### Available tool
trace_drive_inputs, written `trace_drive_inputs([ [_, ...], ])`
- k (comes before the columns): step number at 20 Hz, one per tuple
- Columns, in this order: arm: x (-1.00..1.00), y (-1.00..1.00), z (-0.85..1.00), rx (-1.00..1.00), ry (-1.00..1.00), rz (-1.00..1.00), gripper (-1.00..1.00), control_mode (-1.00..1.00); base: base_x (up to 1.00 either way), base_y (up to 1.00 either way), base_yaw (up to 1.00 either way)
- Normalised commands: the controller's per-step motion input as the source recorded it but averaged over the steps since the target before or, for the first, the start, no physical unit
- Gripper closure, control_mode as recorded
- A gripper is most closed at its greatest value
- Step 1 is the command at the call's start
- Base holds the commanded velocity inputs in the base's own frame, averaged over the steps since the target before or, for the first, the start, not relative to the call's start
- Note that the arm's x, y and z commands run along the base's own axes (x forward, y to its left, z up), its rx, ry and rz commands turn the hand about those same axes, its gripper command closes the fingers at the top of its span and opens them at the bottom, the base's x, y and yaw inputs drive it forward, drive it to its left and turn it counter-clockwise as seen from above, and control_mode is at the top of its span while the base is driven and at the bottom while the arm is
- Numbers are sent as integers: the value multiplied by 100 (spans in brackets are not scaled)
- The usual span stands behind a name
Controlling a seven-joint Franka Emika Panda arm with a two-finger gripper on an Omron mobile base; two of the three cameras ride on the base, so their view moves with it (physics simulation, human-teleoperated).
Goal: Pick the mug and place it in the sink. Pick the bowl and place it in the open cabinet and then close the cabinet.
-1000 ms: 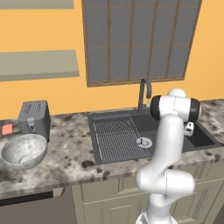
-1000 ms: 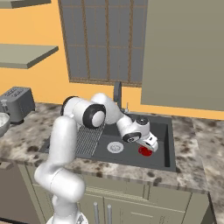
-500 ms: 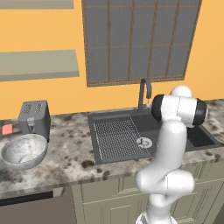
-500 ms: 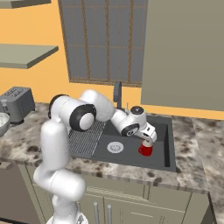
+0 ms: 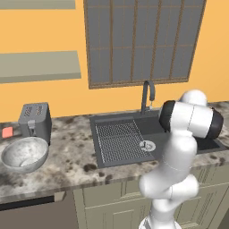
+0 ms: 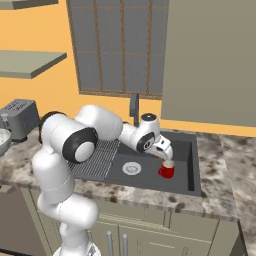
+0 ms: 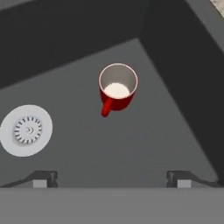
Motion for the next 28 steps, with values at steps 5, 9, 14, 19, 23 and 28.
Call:
trace_drive_inputs([
  [5, -10, 53, 46, 3, 11, 2, -100, -100, 0, 0, 0],
  [9, -13, 45, 34, 8, 7, 2, -100, -100, 0, 0, 0],
  [14, -34, 42, 16, 11, 0, 0, -100, -100, 0, 0, 0],
  [19, -19, 58, 1, 17, 8, 2, -100, -100, 0, 0, 0],
  [23, 0, 86, 0, 3, 15, 6, -100, -100, 0, 0, 0],
  [28, 2, 89, 7, 3, 26, 14, -100, -100, 0, 0, 0],
])
